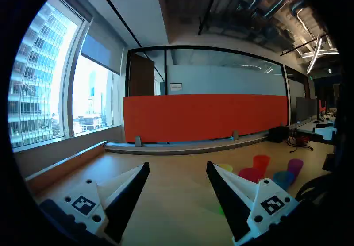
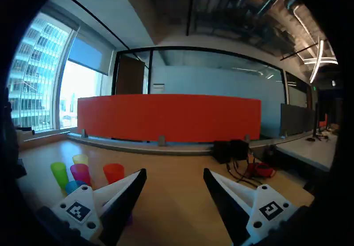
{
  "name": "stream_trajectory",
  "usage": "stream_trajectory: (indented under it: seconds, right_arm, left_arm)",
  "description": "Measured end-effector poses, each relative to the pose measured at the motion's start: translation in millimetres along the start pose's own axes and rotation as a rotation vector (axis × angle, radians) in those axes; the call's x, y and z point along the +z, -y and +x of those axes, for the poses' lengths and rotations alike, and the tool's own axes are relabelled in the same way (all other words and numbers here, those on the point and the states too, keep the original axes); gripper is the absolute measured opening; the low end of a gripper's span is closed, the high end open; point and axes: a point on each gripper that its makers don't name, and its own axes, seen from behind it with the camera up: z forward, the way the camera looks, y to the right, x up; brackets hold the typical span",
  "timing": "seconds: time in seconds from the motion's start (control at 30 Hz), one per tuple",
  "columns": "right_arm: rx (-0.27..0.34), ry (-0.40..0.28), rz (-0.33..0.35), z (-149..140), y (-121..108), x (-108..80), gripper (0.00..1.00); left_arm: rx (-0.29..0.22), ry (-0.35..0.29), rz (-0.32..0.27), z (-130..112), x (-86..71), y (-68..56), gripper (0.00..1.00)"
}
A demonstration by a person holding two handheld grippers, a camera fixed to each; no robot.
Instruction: Pour water
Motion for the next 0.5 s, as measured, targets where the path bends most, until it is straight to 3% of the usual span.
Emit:
stream_trajectory:
  seconds: [0.5]
  right_arm:
    - [0.047,-0.025,0.057,110,4,6.4,1.00]
  left_arm:
    - [-0.003,0.018,-0.014,84,24.7,8.2,0.96]
